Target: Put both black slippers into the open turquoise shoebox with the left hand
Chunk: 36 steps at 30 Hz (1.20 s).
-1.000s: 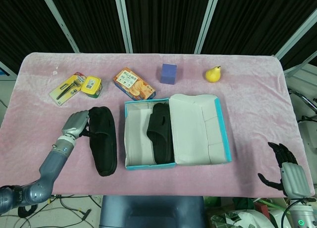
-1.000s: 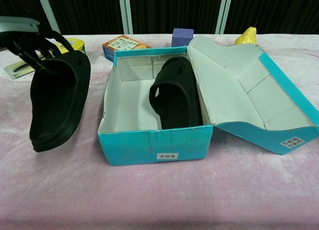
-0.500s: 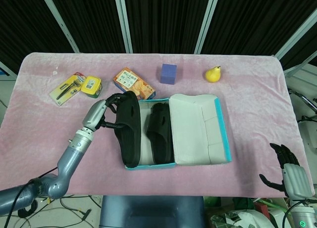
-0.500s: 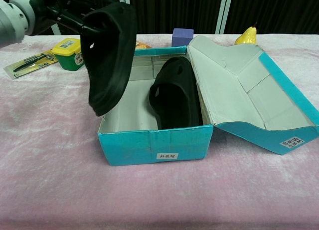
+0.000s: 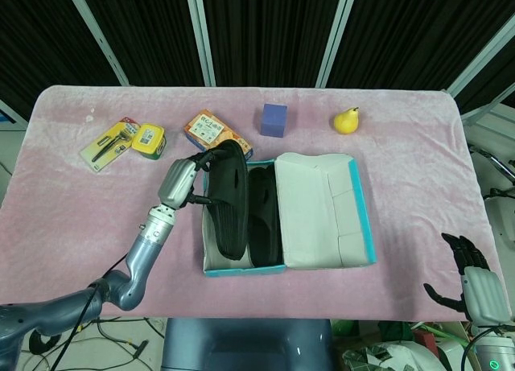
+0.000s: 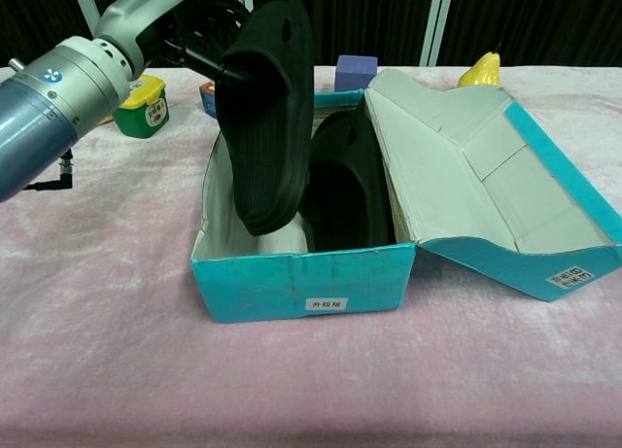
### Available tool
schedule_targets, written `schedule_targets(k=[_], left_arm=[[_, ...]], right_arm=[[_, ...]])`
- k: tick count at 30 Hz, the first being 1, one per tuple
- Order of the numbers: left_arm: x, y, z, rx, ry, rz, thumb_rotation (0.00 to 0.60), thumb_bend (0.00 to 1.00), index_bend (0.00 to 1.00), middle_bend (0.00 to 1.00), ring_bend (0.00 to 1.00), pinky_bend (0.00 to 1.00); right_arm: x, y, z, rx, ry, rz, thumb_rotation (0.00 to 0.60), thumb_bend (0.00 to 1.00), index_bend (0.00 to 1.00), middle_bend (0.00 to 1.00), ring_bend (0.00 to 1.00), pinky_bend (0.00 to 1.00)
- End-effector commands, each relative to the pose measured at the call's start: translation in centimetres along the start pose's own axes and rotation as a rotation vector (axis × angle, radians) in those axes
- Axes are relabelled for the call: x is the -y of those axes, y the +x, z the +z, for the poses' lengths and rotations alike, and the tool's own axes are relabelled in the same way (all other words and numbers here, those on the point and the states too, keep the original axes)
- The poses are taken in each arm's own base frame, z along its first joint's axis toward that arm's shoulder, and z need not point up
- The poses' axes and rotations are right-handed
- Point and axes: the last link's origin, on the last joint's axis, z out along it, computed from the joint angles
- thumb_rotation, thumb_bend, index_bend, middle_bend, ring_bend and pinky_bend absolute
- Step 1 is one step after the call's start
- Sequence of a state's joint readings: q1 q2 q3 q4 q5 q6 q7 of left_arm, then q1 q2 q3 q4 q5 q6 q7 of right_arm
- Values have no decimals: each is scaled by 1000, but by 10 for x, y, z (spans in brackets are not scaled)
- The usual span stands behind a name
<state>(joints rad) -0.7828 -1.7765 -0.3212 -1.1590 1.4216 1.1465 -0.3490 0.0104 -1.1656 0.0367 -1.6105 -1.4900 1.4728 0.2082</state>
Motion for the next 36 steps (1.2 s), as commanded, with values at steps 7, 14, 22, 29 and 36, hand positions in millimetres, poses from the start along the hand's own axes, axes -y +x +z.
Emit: schedule_targets(k=[7, 14, 22, 29, 36], left_arm=[[7, -24, -13, 10, -78, 71, 600, 110, 217, 432, 376, 435], [21, -37, -20, 47, -52, 71, 600, 110, 215, 434, 376, 451], [32, -45, -20, 87, 15, 29, 600, 110, 196, 428, 377, 463], [35, -47, -16, 163, 74, 15, 600, 81, 175, 419, 377, 466], [27, -41, -9, 278, 137, 47, 600, 6, 132, 376, 351, 422]], right_arm=[[1, 1, 1, -2, 3, -1, 600, 127, 113, 100, 0, 104], [1, 2, -1, -3, 1, -3, 600, 127, 113, 100, 0, 104], [2, 3, -1, -4, 1, -9, 600, 127, 113, 100, 0, 104], [3, 4, -1, -4, -1, -10, 600, 126, 113, 100, 0, 104], [3, 4, -1, -4, -2, -10, 600, 126, 113, 100, 0, 104]])
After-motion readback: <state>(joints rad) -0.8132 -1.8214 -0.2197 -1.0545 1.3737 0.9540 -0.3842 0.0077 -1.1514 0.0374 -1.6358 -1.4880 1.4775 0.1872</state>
